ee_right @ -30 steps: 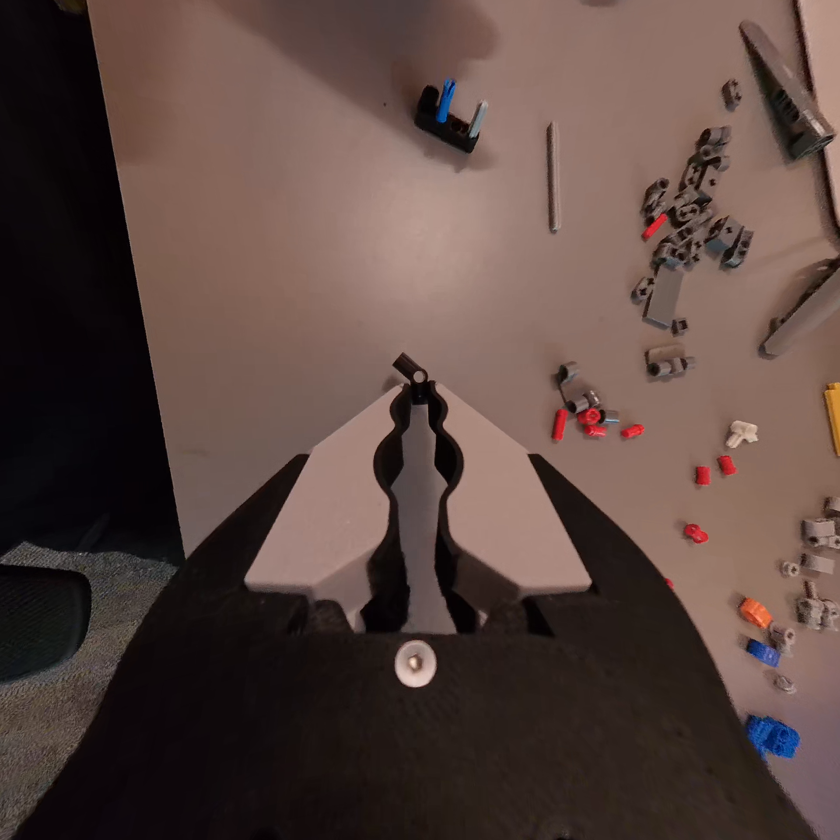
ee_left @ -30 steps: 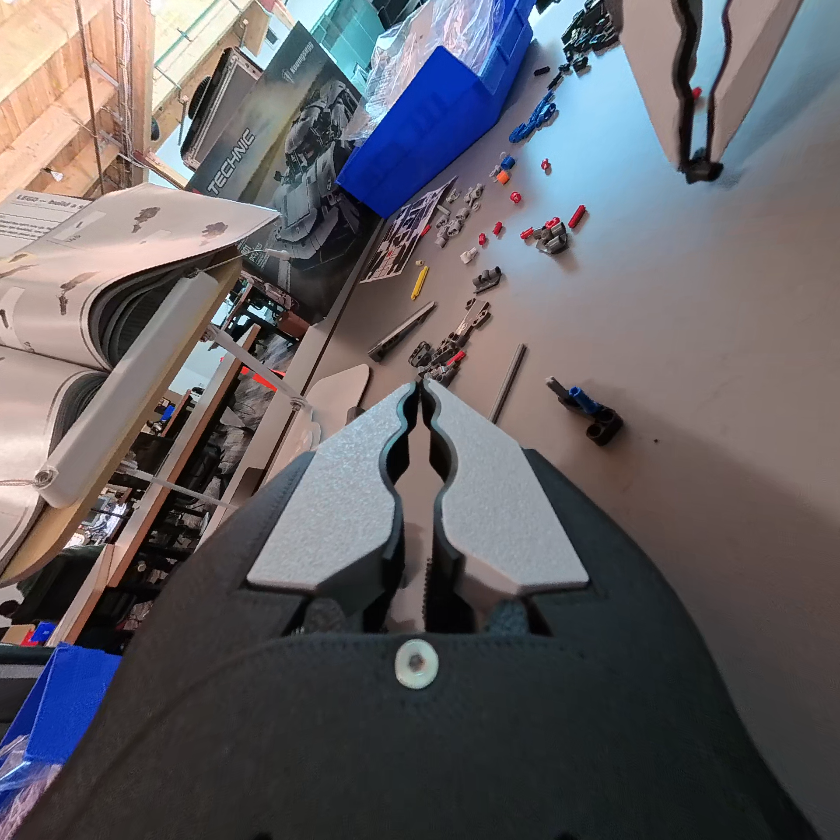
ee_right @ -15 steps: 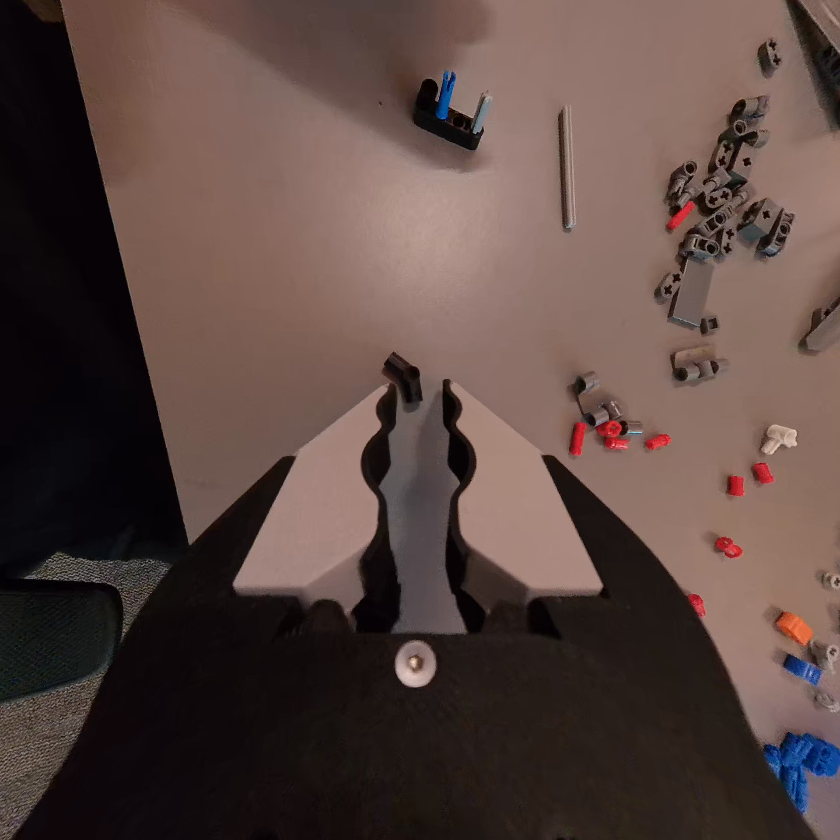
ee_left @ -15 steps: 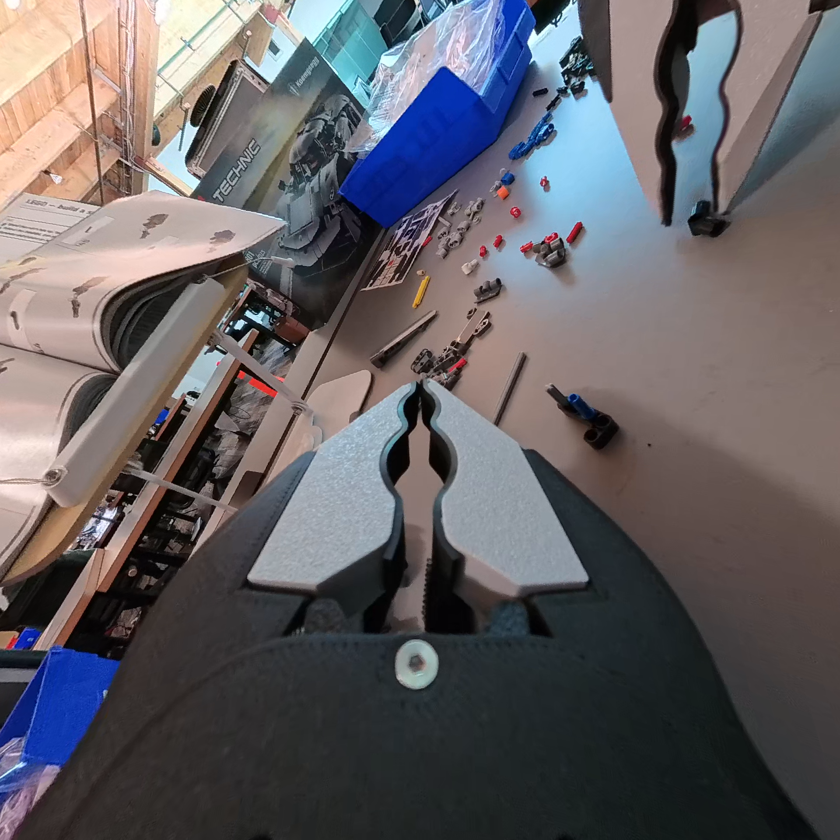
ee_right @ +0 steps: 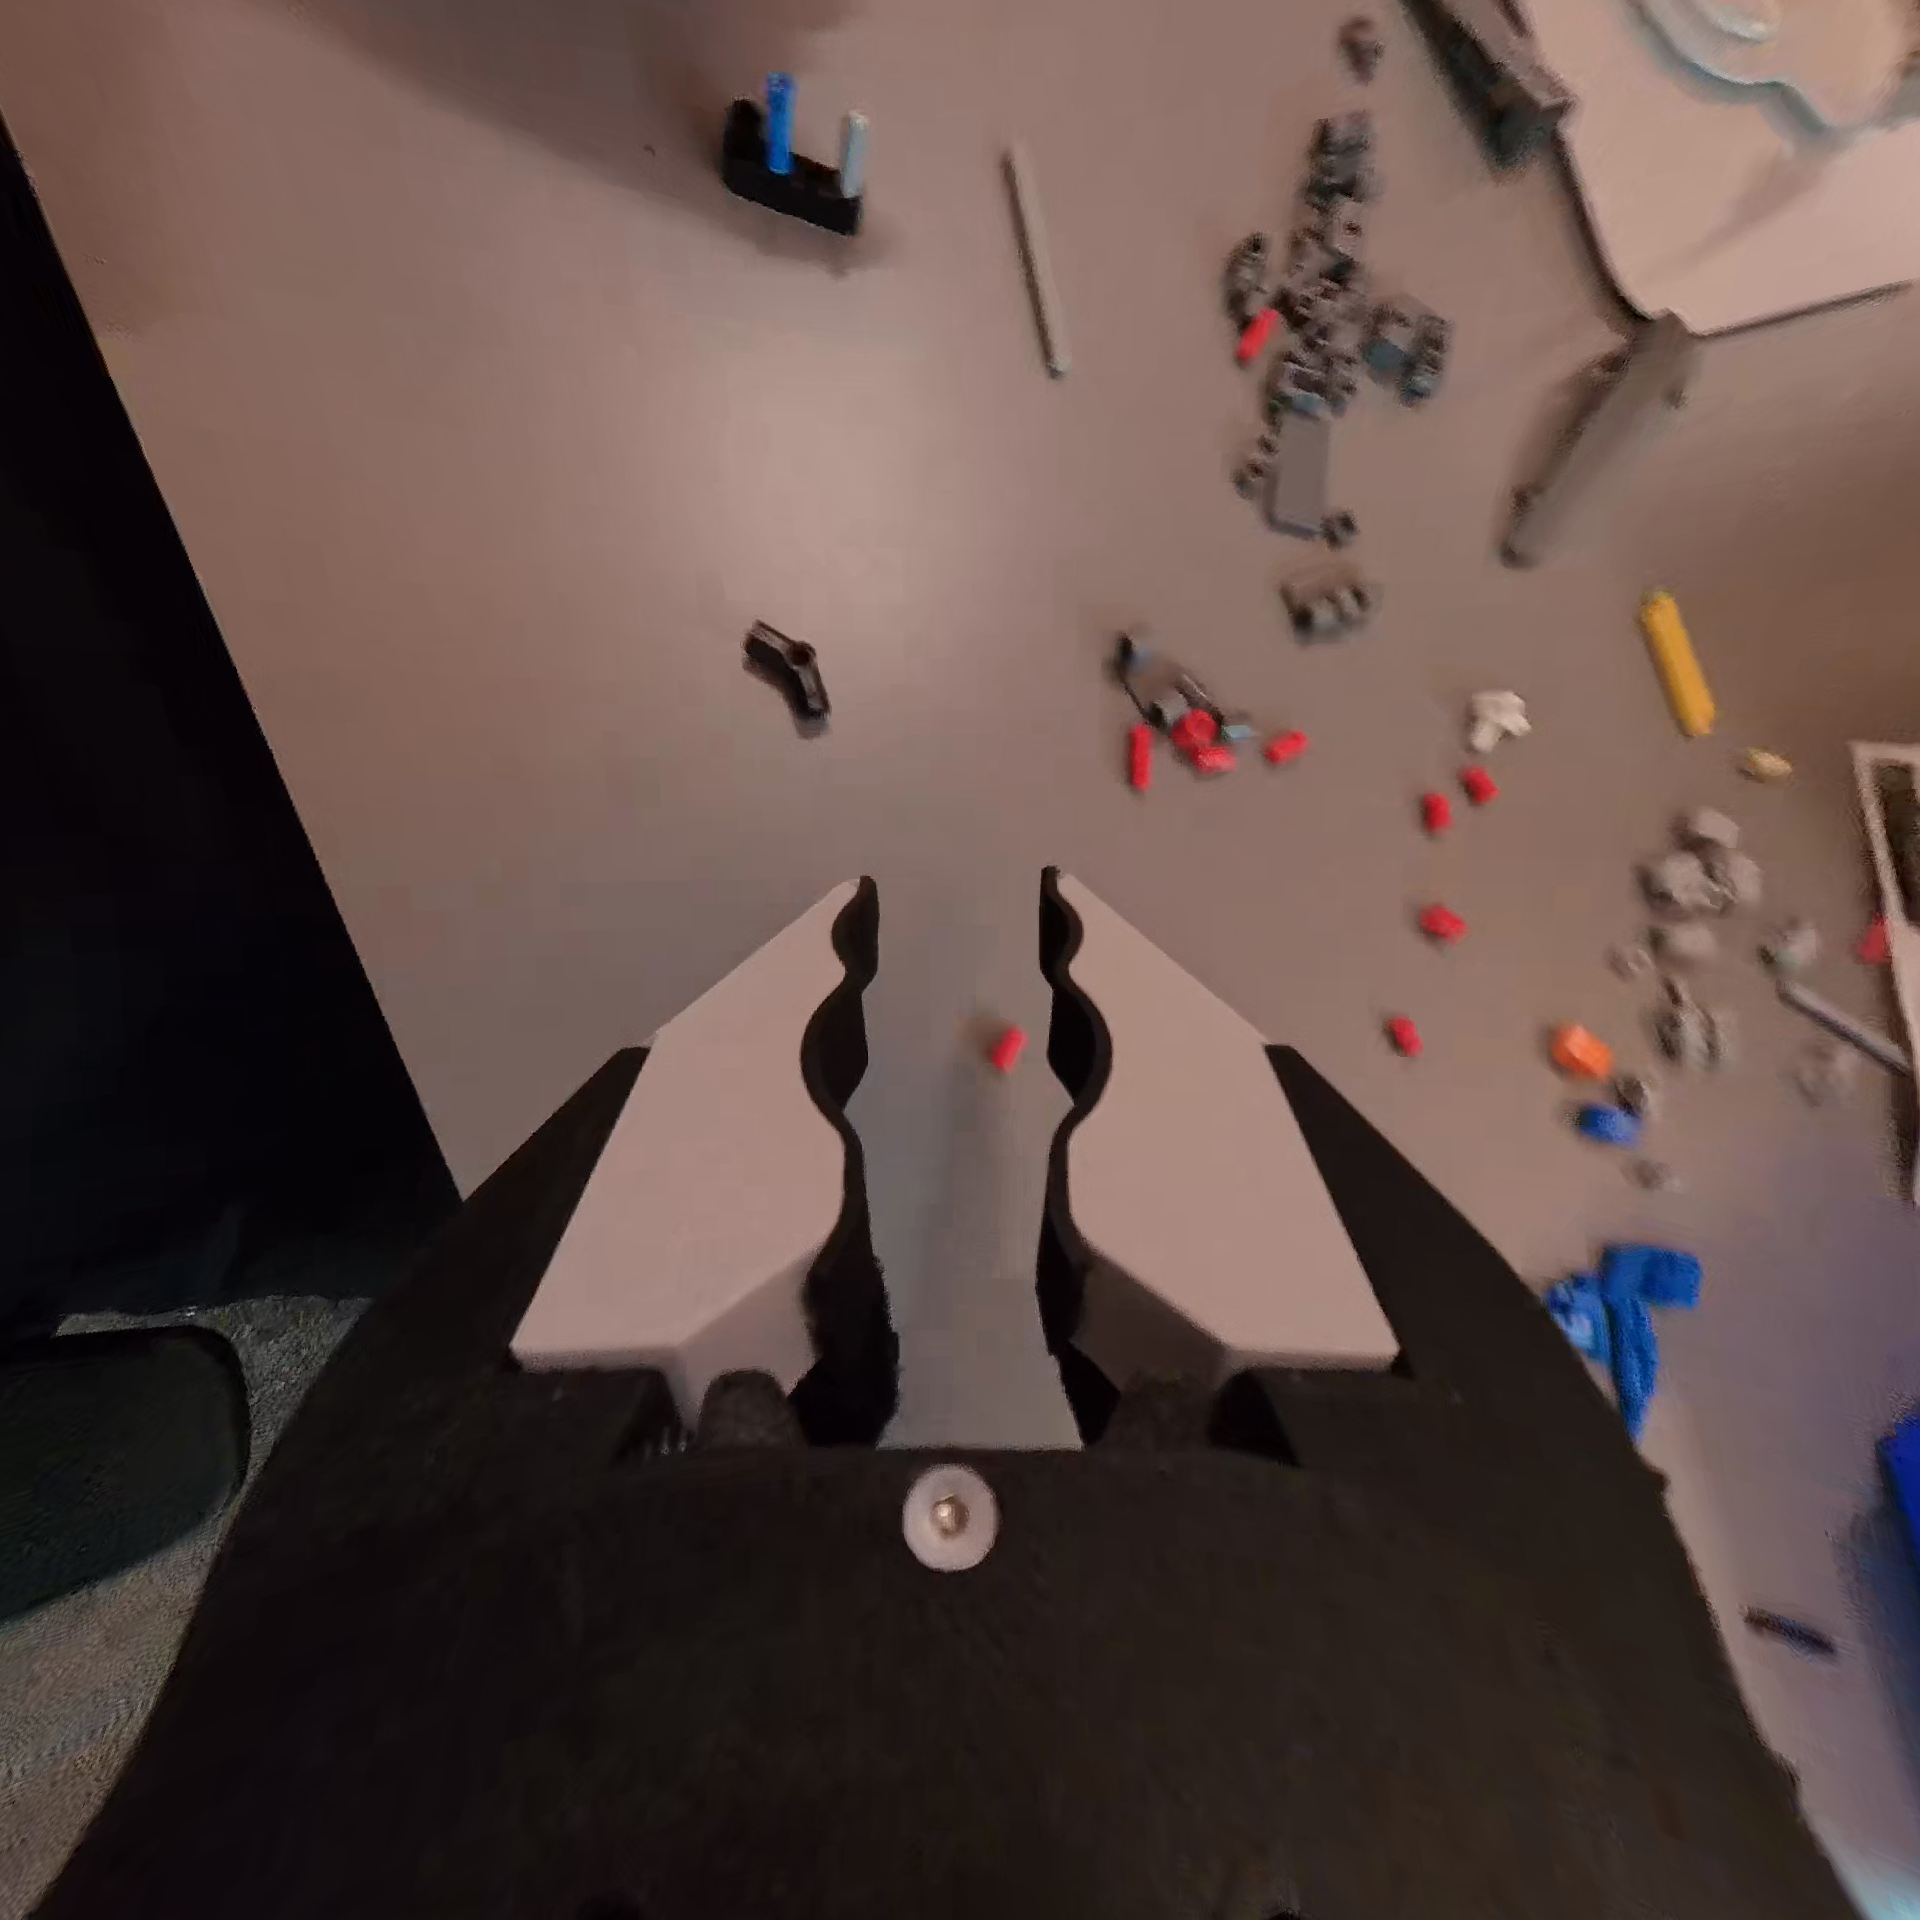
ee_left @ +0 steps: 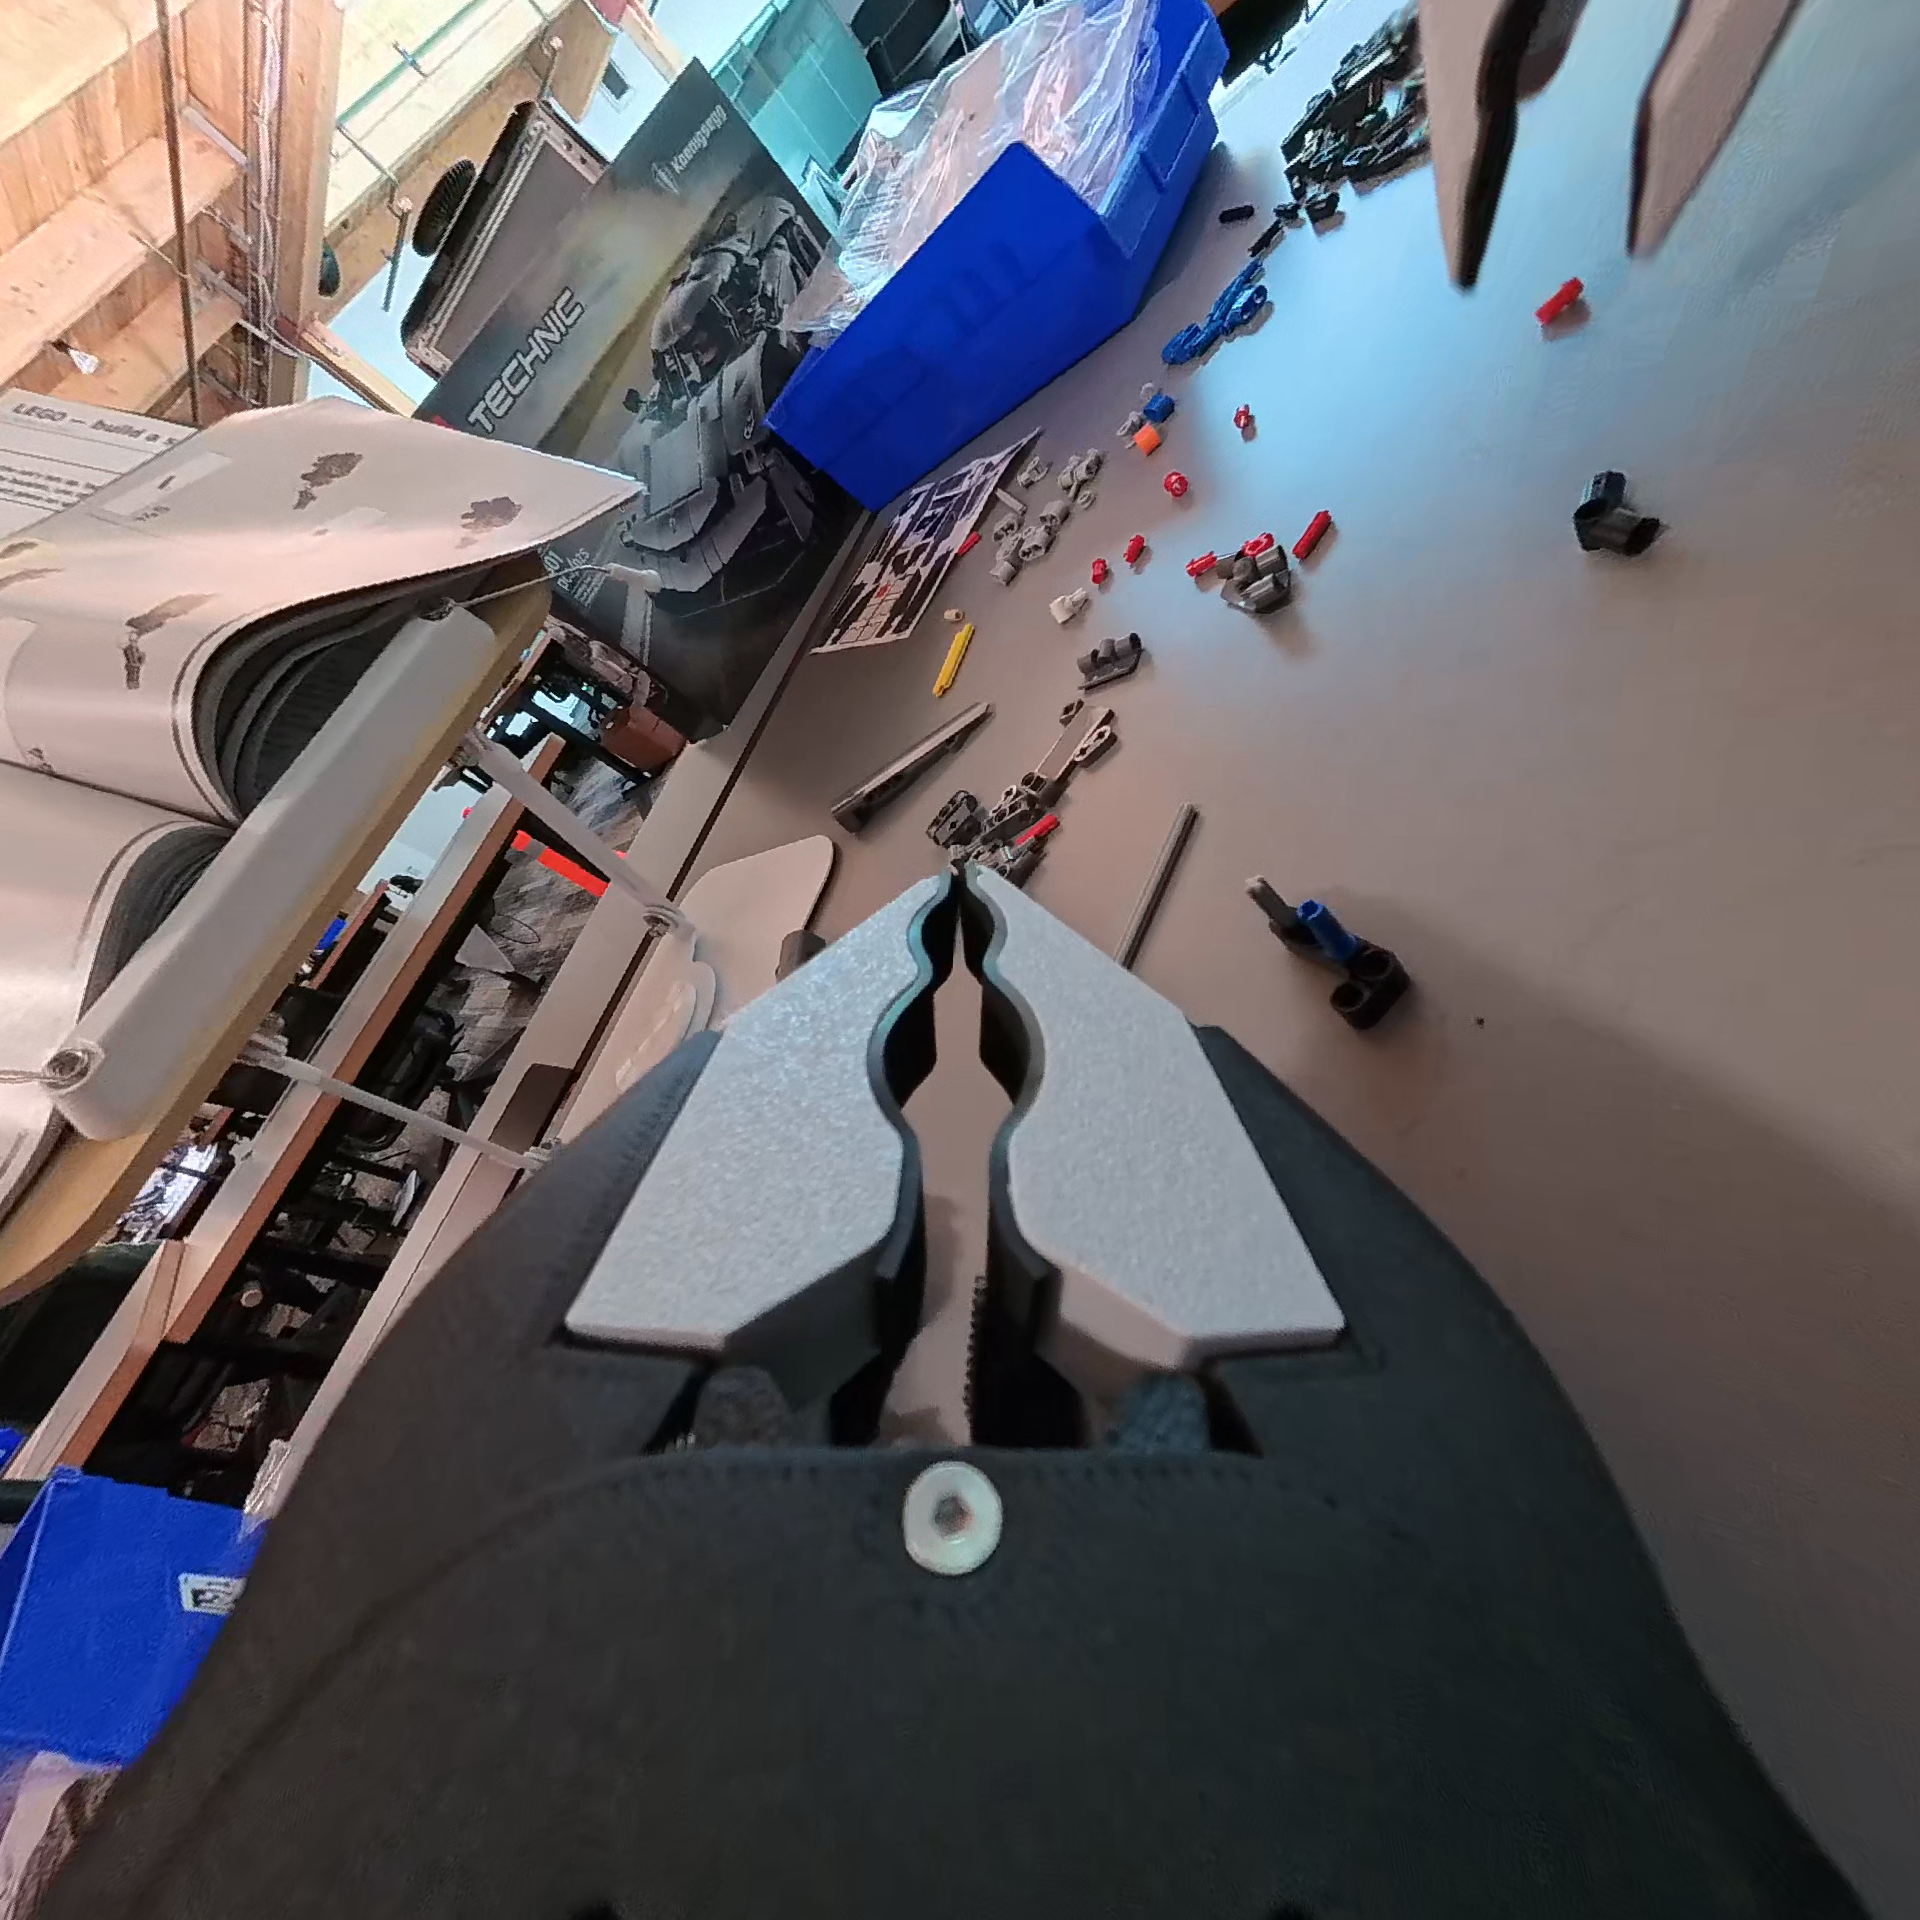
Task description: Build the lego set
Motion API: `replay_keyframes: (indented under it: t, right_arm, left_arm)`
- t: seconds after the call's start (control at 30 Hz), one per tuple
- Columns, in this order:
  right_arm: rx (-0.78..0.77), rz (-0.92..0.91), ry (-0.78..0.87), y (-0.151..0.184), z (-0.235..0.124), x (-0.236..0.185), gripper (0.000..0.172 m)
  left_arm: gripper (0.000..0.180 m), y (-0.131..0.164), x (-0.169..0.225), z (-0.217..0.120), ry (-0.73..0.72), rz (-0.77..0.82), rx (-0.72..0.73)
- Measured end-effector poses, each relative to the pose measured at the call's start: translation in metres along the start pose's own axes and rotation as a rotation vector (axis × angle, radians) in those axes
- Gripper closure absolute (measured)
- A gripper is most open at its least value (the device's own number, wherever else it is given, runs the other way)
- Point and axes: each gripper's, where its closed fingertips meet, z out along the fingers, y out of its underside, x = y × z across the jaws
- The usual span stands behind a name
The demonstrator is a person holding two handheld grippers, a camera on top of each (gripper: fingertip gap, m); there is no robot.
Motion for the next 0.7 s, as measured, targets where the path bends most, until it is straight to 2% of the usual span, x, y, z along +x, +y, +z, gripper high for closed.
replay_keyframes:
  t: [0.13, 0.27, 0.47, 0.7]
  right_arm:
    - [0.082, 0.086, 0.174, 0.010, -0.044, 0.028, 0.141]
    - [0.056, 0.137, 0.275, 0.033, -0.076, 0.037, 0.141]
    - [0.008, 0.163, 0.369, 0.059, -0.098, 0.040, 0.144]
    - [-0.028, 0.178, 0.400, 0.073, -0.104, 0.038, 0.145]
  left_arm:
    - [0.180, 0.000, 0.002, 0.002, 0.008, -0.004, -0.003]
    - [0.180, 0.001, 0.003, 0.003, 0.010, -0.003, -0.005]
    - [0.180, 0.003, 0.004, 0.004, 0.010, -0.001, -0.013]
    - [0.180, 0.002, 0.004, 0.004, 0.010, 0.007, -0.014]
